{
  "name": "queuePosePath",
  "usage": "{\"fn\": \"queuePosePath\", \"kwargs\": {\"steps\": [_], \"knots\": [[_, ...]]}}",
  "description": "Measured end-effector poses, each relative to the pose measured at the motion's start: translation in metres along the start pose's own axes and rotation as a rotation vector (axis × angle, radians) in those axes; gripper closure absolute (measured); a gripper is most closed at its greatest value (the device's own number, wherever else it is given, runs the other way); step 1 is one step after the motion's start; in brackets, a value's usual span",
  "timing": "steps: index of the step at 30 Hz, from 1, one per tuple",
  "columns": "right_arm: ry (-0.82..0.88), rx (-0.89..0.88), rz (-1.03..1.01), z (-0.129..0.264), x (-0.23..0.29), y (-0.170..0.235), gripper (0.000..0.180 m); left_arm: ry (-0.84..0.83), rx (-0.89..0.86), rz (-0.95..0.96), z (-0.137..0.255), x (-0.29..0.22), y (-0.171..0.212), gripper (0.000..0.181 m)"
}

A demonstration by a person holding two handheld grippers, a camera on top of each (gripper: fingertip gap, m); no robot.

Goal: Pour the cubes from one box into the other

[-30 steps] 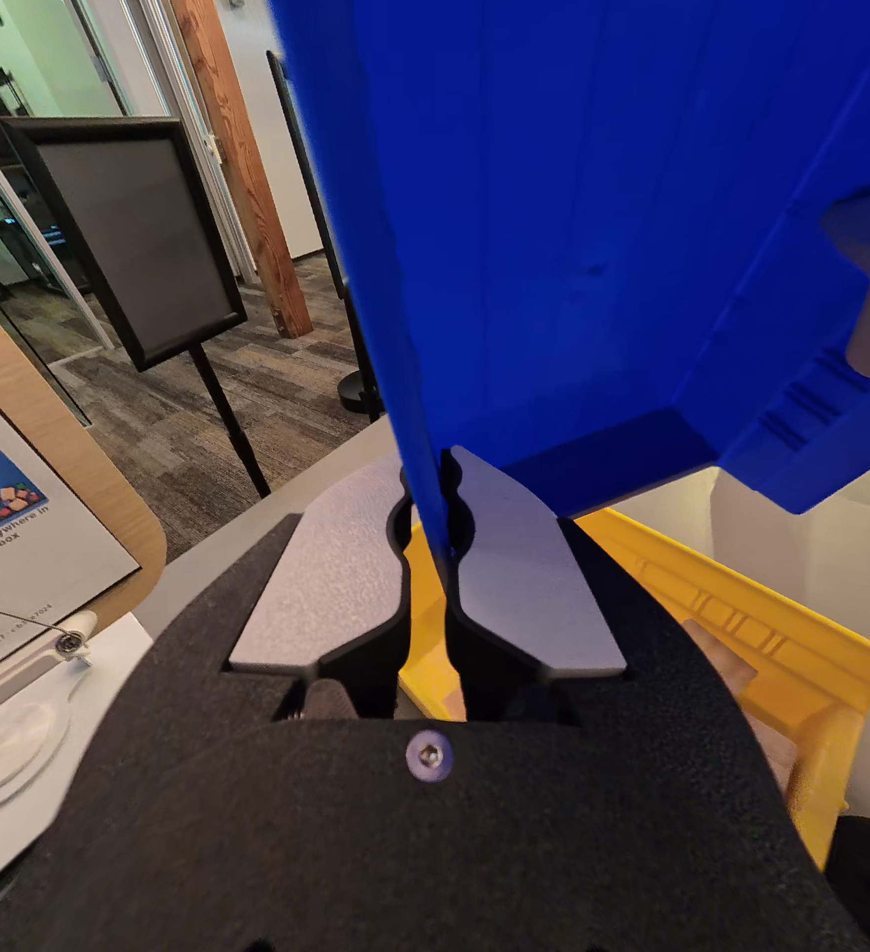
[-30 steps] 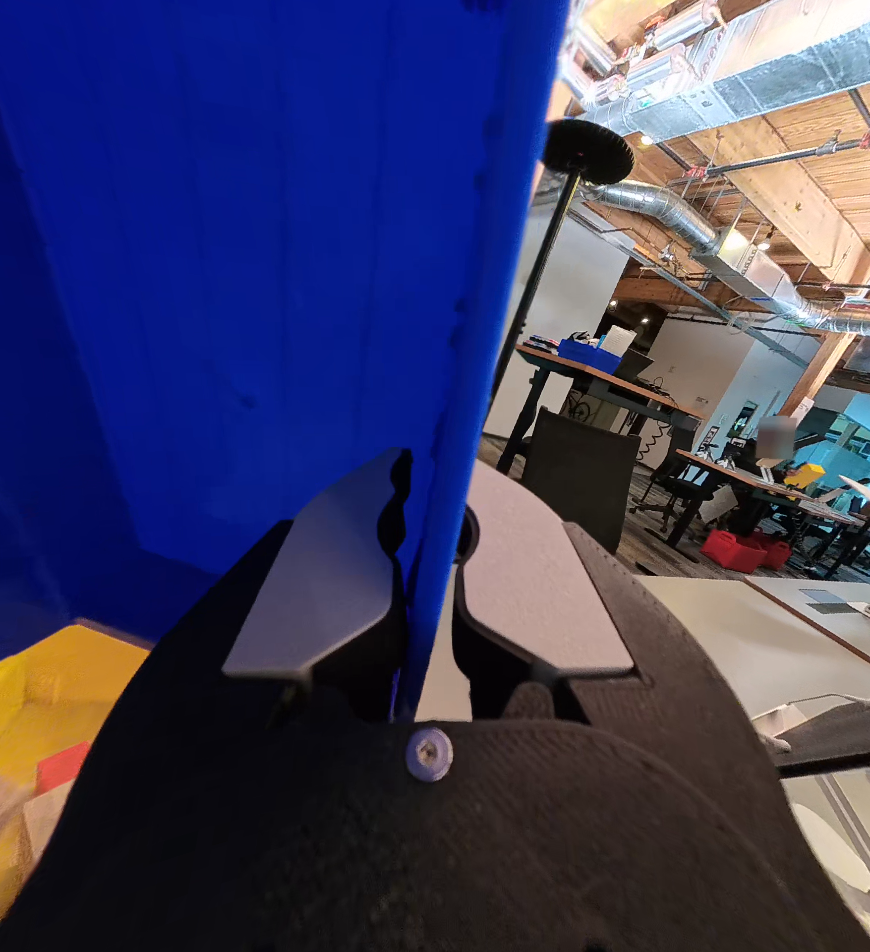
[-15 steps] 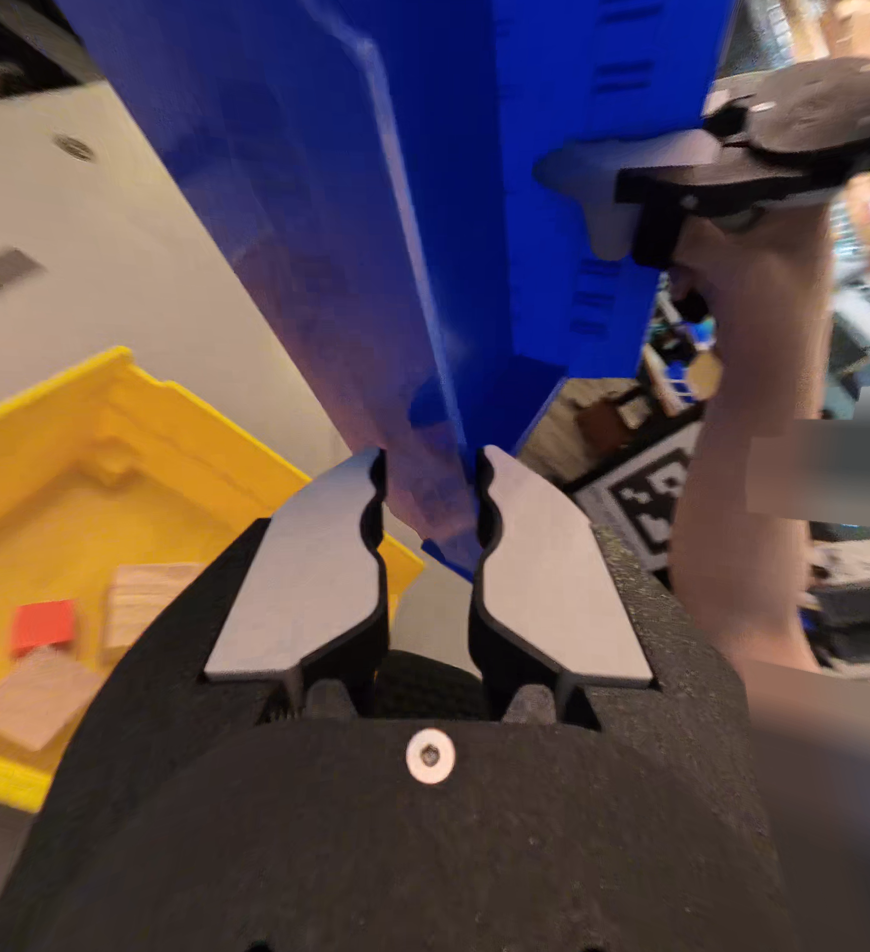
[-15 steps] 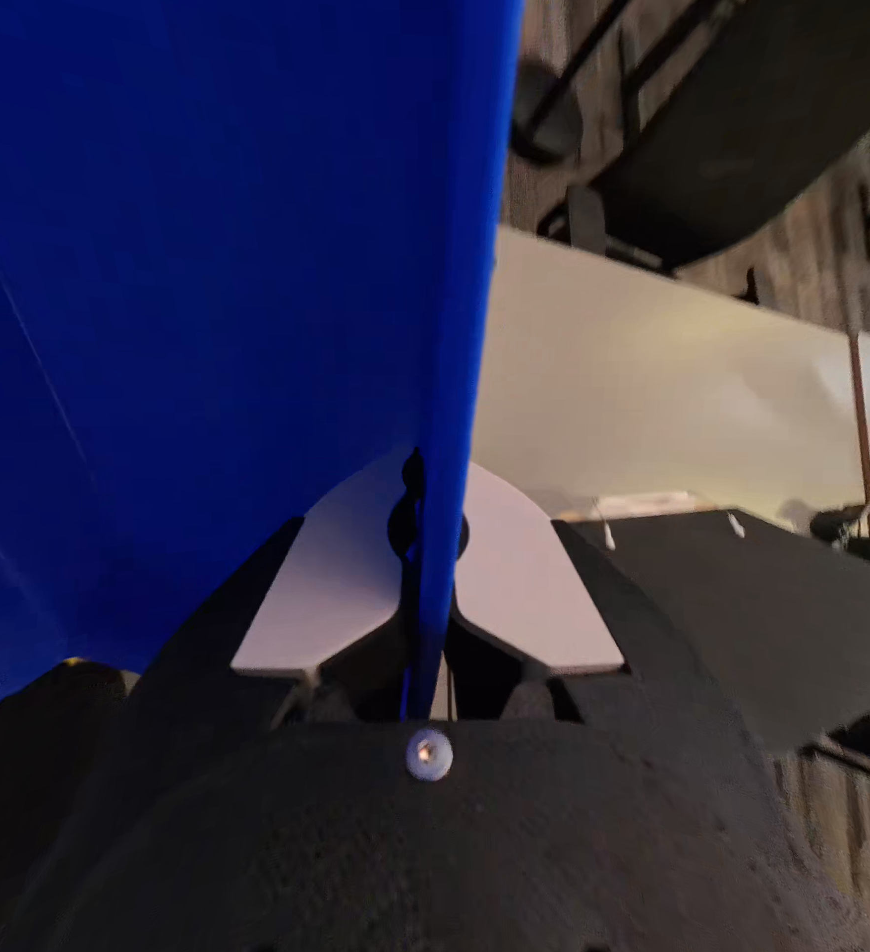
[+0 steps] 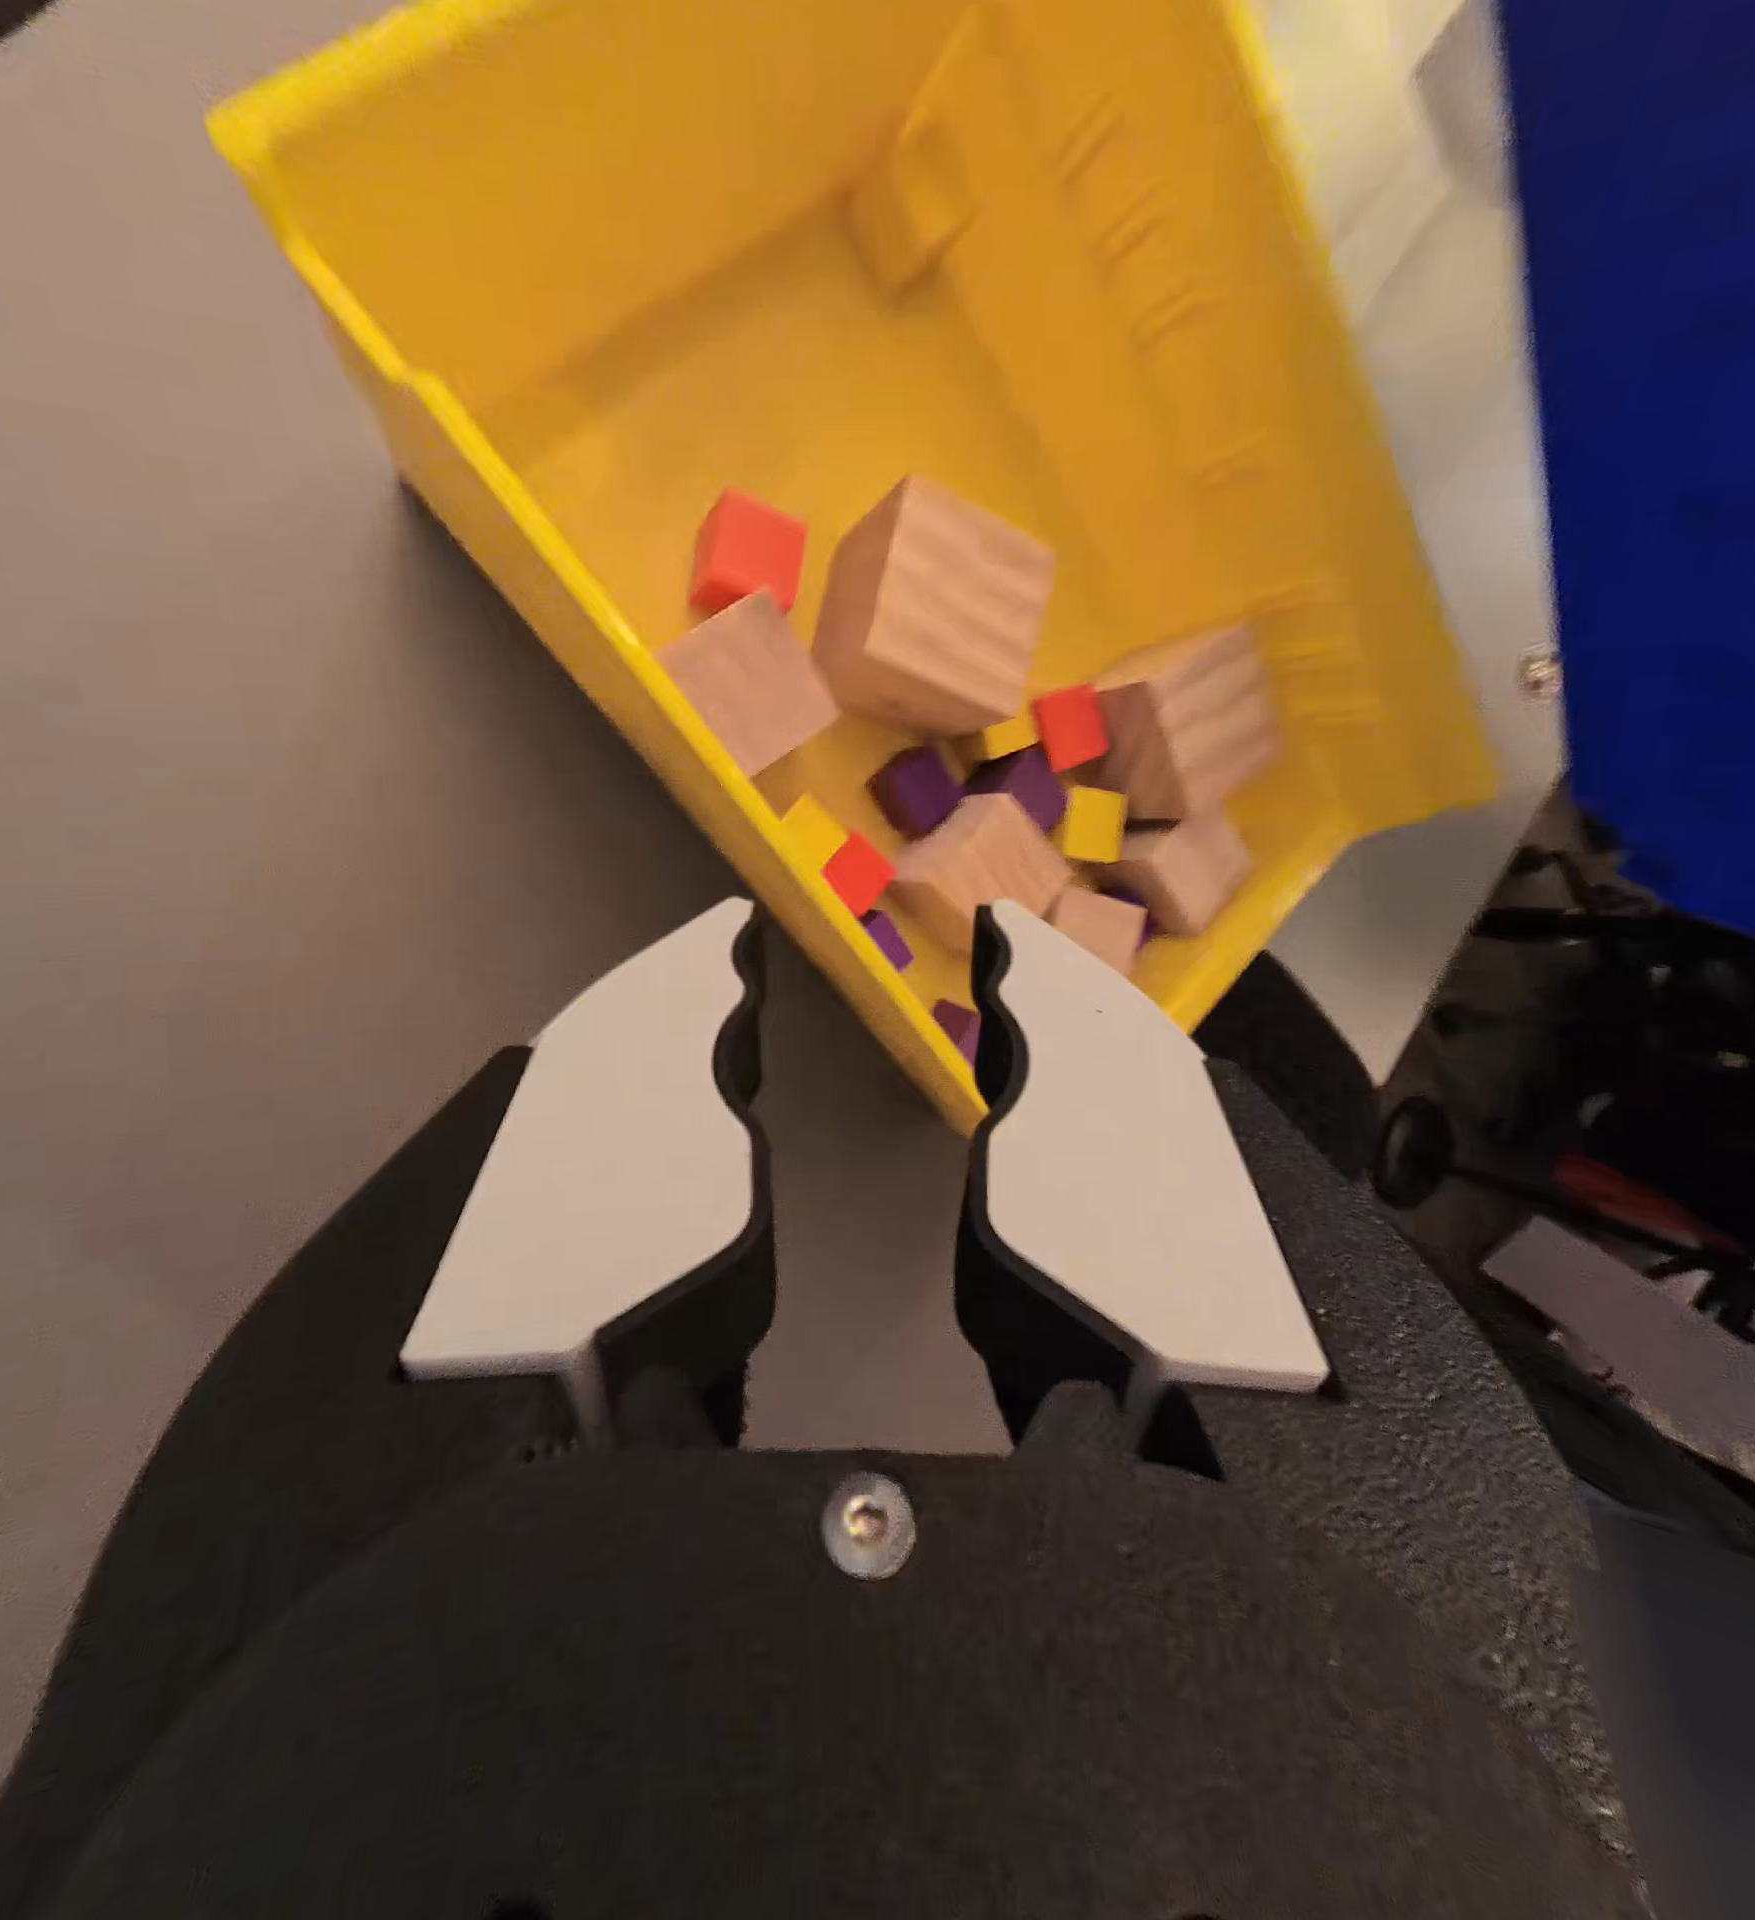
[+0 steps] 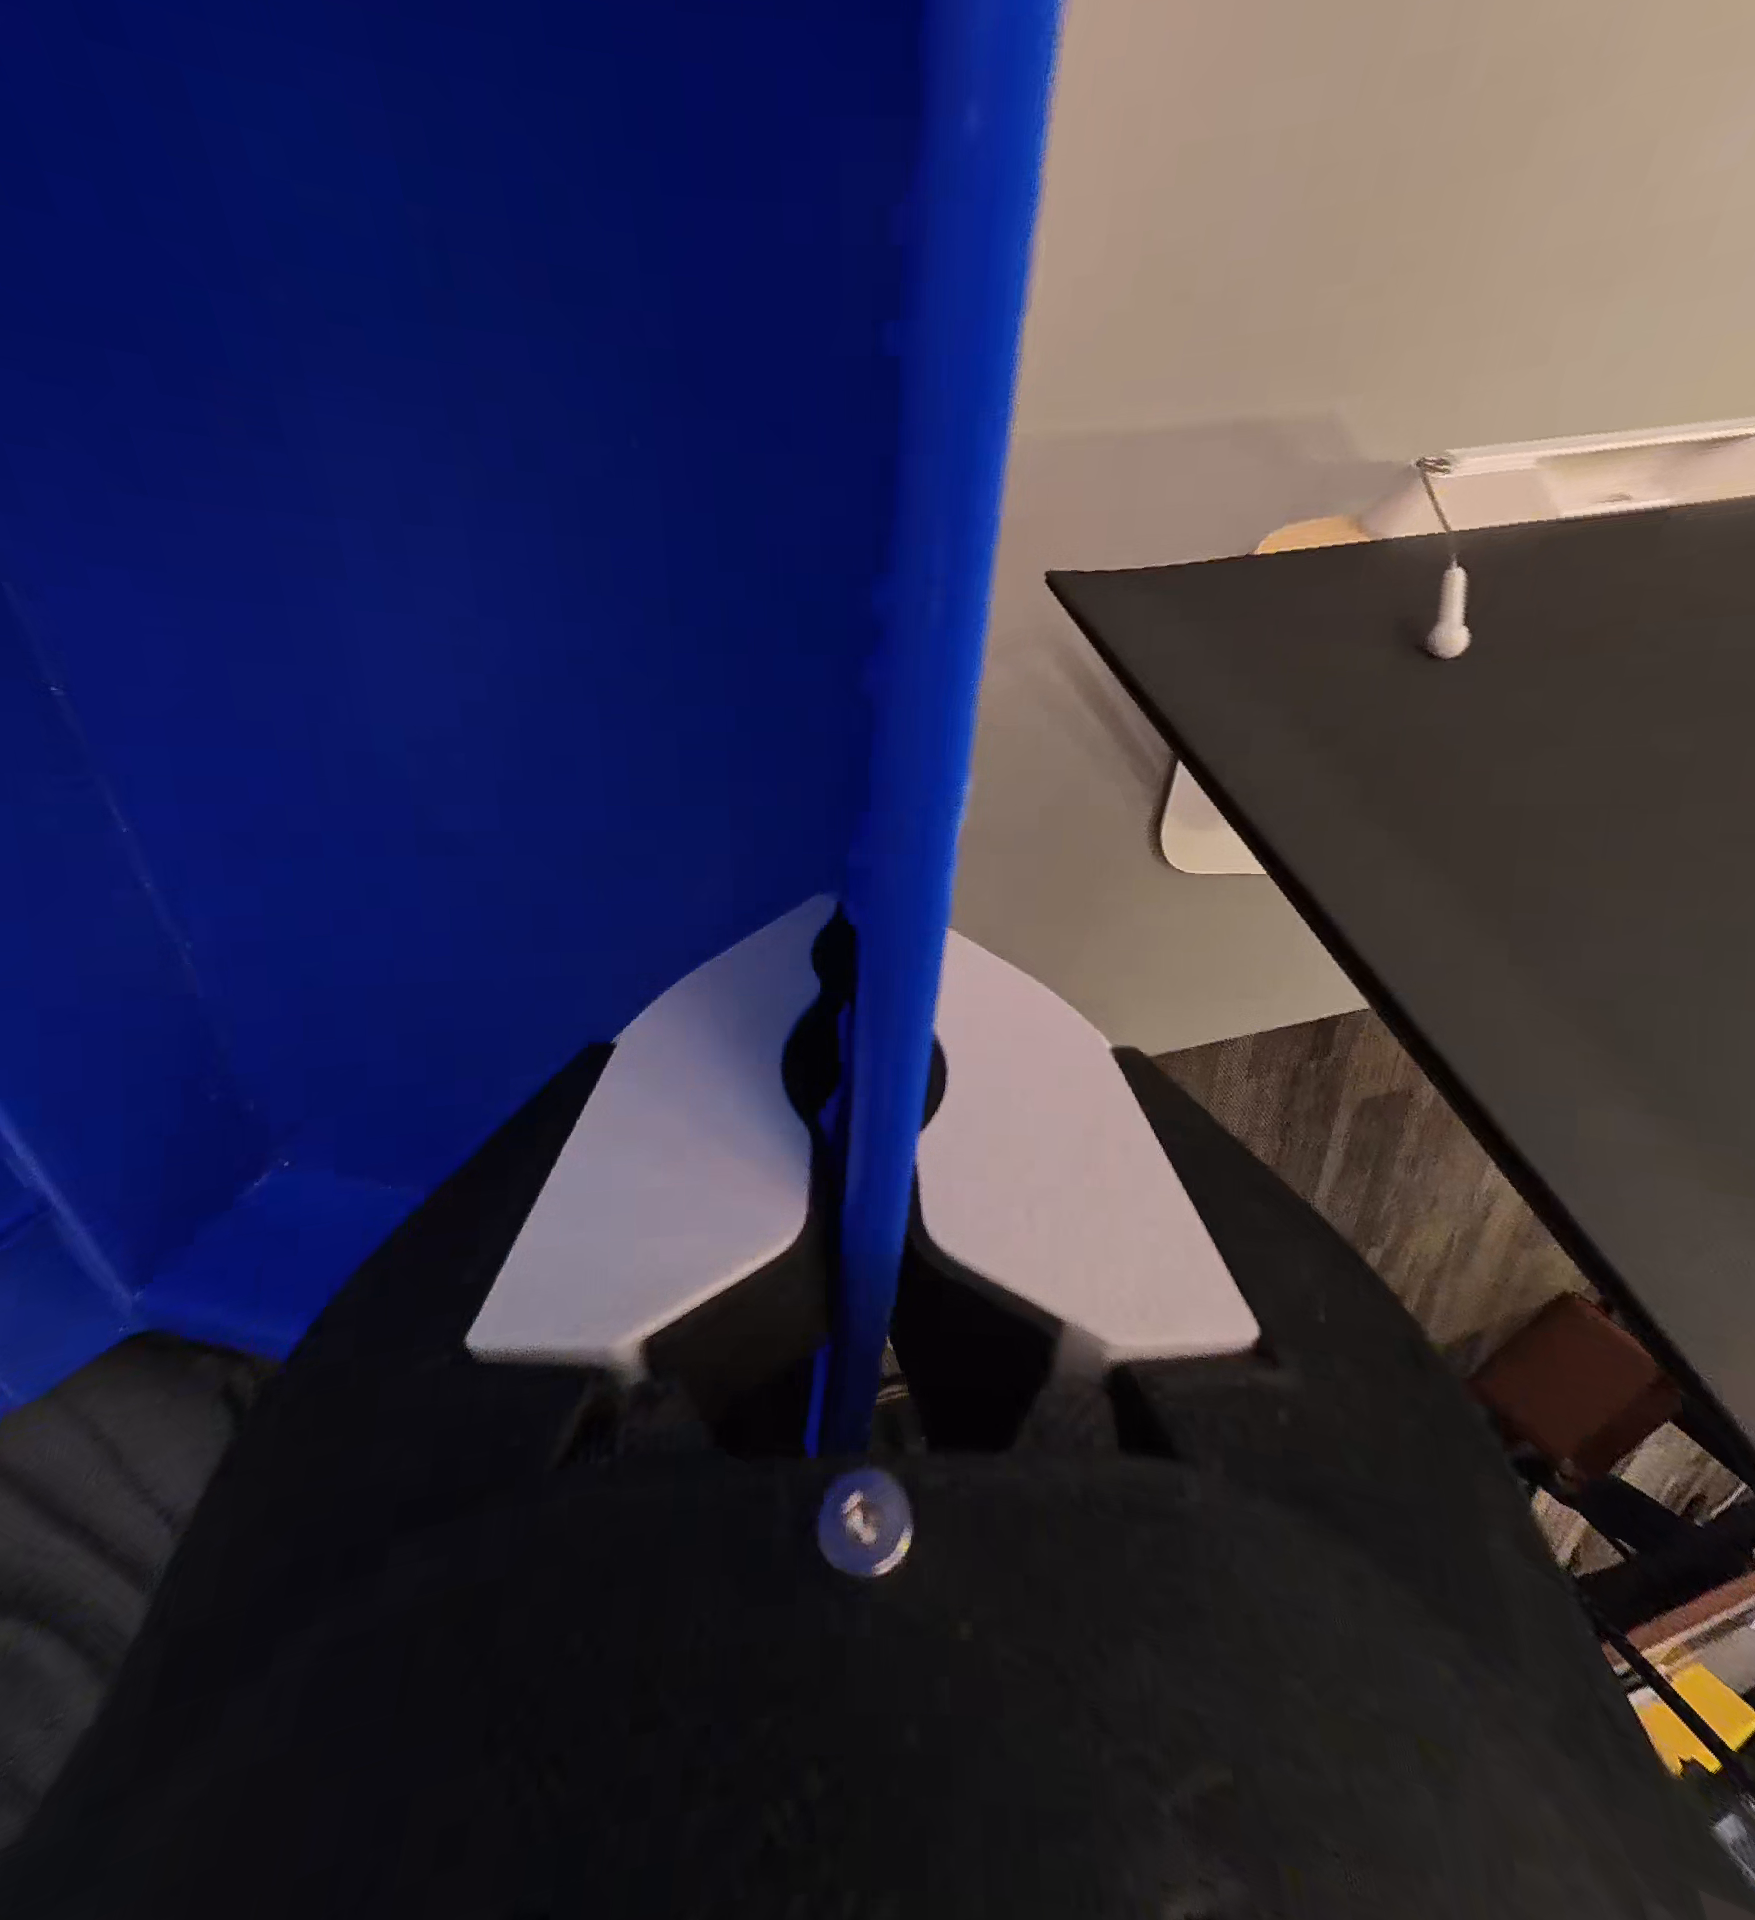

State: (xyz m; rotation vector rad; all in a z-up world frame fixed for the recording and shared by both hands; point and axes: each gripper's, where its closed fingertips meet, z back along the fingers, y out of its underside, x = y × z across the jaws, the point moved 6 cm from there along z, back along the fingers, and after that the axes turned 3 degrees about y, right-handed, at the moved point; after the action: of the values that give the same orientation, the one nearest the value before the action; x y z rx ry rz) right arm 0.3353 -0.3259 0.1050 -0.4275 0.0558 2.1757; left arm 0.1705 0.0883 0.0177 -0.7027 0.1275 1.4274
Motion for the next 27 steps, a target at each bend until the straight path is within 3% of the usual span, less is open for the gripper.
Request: {"fn": "queuePosePath", "kwargs": {"steps": [8,13,16,20,27], "knots": [[-0.038,-0.006,-0.007,-0.021,-0.005,0.007,0.173,-0.096,0.196,0.140,-0.040,0.016,-0.009,0.140],[-0.024,0.034,0.012,-0.039,-0.005,0.013,0.172,-0.151,0.346,0.146,-0.060,0.018,-0.003,0.162],[-0.032,0.045,0.002,-0.046,-0.006,0.016,0.171,-0.121,0.385,0.159,-0.054,0.024,0.000,0.169],[-0.080,0.061,-0.020,-0.054,-0.003,0.019,0.171,-0.218,0.445,0.146,-0.033,0.046,0.012,0.169],[-0.307,0.024,-0.029,-0.060,0.046,-0.007,0.172,-0.183,0.418,0.241,0.027,0.107,0.060,0.170]]}}
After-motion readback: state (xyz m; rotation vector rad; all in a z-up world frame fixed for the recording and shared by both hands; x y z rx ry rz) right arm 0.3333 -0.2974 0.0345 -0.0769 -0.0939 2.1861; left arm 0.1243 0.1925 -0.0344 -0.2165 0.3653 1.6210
